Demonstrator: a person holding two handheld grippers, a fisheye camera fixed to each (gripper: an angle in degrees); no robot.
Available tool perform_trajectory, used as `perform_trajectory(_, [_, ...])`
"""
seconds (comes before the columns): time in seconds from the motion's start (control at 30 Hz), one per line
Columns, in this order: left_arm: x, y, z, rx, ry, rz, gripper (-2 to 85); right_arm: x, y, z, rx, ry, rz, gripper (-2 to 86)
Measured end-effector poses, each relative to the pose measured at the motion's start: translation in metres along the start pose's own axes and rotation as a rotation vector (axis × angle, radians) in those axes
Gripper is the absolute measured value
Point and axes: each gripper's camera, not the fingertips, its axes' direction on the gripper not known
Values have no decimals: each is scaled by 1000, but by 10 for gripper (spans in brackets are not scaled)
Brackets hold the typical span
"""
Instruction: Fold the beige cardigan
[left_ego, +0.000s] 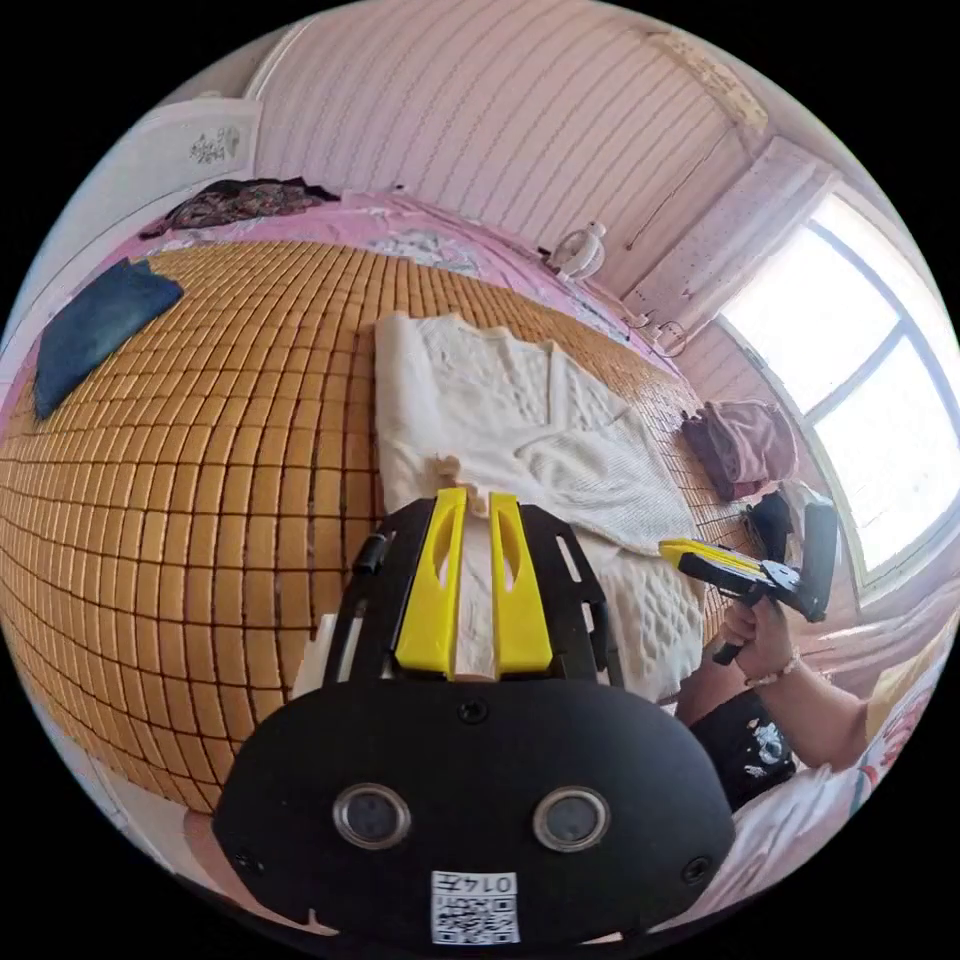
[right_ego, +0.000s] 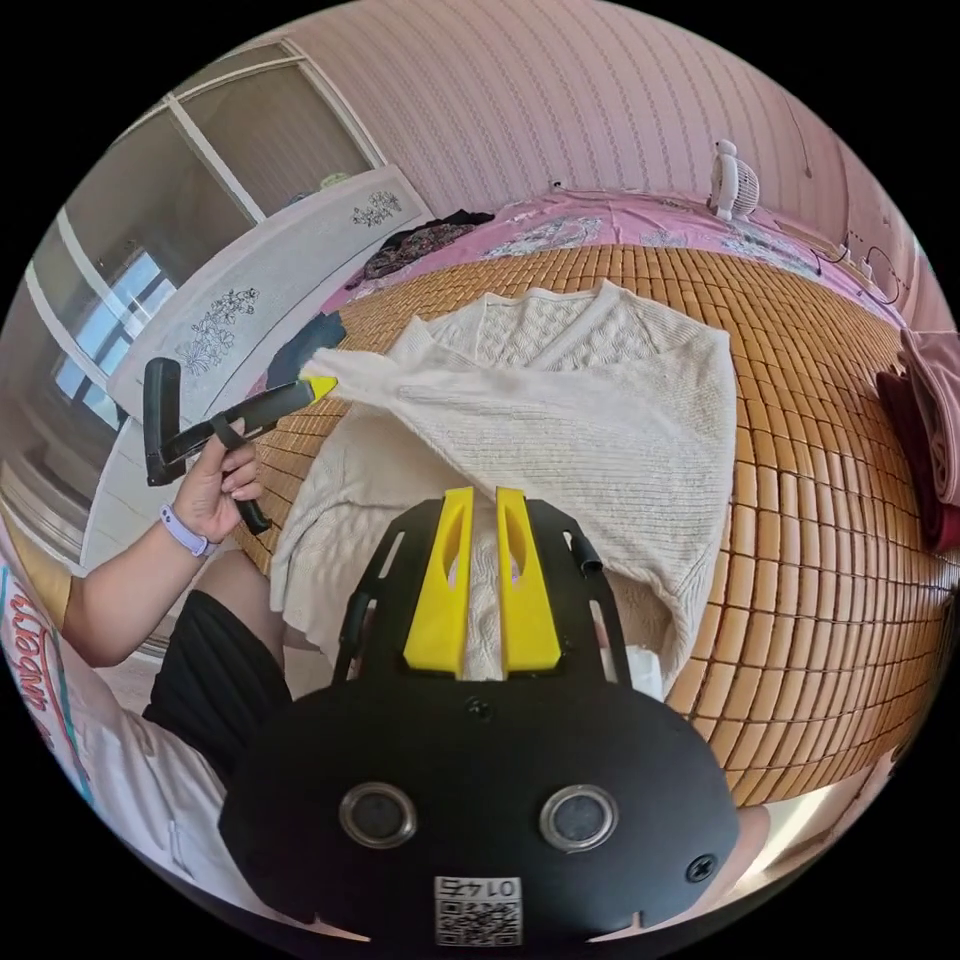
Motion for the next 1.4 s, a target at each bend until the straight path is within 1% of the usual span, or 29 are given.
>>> perform_trajectory(0.03, [-15,7,3,-63,-43,-48,48,2,2,5,-31,6,8,47])
perform_trajectory(0.1, [-30,14,0,-93,-71,-86,49,3,5,8,-51,-9,-5,57])
perform_trajectory(0.17, [-43,18,-9,-59,-27,-110,51,1,8,7,-60,-21,-37,64])
perform_trajectory(0.3, [-51,4,-16,-43,-32,-91,55,5,5,-6,-58,-32,-139,79])
perform_trajectory(0.47, [-68,-45,-6,5,8,-38,77,41,-32,-24,-19,60,-133,116])
perform_trajectory(0.53, [-79,-68,8,-21,21,-27,86,66,-59,-23,4,136,-90,129])
perform_trajectory(0.67, [-95,-124,43,-75,-23,-12,105,106,-101,-13,13,206,11,135])
perform_trajectory(0.77, [-100,-161,71,-120,-39,-17,123,138,-130,-2,18,260,141,137])
perform_trajectory(0.83, [-99,-181,91,-179,-81,-3,121,160,-149,10,4,240,238,134])
perform_trajectory(0.9, [-102,-195,109,-254,-77,-34,98,170,-160,22,-32,214,282,120])
perform_trajectory(0.93, [-103,-203,120,-317,-29,-27,72,173,-167,29,-59,204,298,96])
perform_trajectory(0.97, [-104,-209,125,-343,-27,-32,61,174,-171,32,-72,206,305,84])
perform_trajectory(1.03, [-102,-218,129,-371,-32,-9,49,170,-183,35,-89,261,285,25])
perform_trajectory(1.1, [-98,-227,125,-354,-54,26,43,167,-193,32,-83,290,263,11])
perform_trajectory(1.17, [-89,-236,104,-244,-40,78,40,164,-202,22,-53,269,252,5])
perform_trajectory(1.27, [-78,-241,64,-104,31,118,38,153,-209,-16,86,206,235,0])
perform_trajectory(1.3, [-76,-240,55,-84,49,133,38,147,-207,-33,136,169,216,-1])
perform_trajectory(1.4, [-69,-217,9,-4,123,225,38,120,-184,-72,227,101,97,-2])
